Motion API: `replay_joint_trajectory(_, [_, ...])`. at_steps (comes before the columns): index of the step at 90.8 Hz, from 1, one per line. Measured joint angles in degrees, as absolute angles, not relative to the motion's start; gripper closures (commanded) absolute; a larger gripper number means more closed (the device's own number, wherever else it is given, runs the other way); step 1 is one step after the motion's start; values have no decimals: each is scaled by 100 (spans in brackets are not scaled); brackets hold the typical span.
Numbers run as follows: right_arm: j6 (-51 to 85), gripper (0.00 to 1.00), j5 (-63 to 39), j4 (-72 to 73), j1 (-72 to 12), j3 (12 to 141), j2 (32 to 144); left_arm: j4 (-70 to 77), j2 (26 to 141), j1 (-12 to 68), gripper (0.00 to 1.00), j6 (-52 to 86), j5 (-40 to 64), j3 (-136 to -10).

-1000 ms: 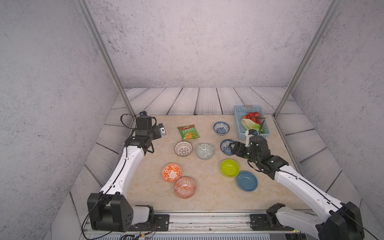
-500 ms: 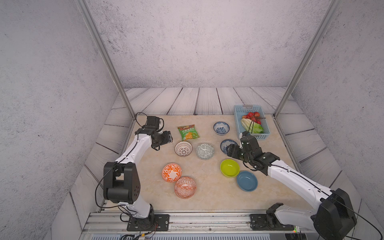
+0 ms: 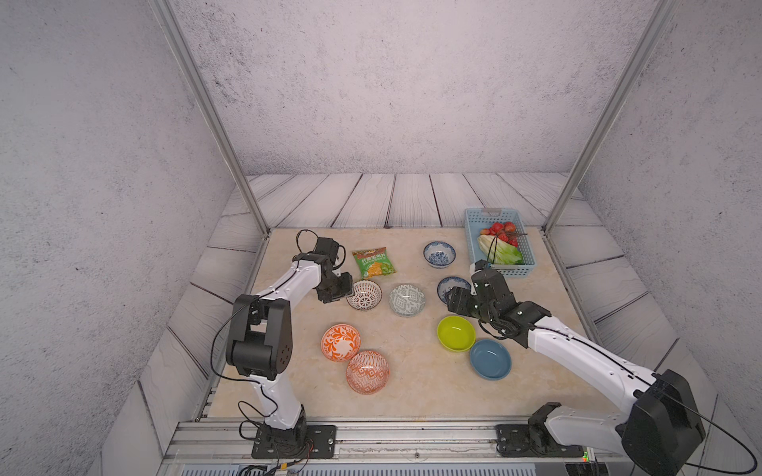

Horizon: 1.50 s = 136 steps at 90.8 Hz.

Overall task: Stack the bowls
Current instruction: Move the bowl to the center of the board.

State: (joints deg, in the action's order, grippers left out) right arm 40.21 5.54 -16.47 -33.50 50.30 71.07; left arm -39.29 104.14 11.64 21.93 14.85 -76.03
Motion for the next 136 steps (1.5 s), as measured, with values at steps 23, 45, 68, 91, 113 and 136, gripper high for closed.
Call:
replay_joint_trajectory(23, [4003,28,620,-1651,-3415,5037,7155,-4014,10709,1175,78,2241,1535,-7688])
replay_joint_trajectory(45, [3981,29,650,-1651,-3474,5133,7231,-4051,10709,1264,100,2220,1520,-7743])
replay_joint_trajectory(68, [3979,29,663,-1669,-3485,5153,7312,-4160,10709,1562,100,2239,1422,-7824])
replay_joint_trajectory(91, [3979,29,663,-1699,-3498,5203,7371,-4193,10709,1780,100,2338,1356,-7832])
replay_joint_trajectory(113, [3931,29,644,-1916,-3498,5470,7629,-4219,10709,1883,70,2392,1317,-7861])
replay_joint_trajectory(136, [3883,39,578,-2735,-3498,6423,8208,-3911,10624,1887,54,2523,1424,-7693])
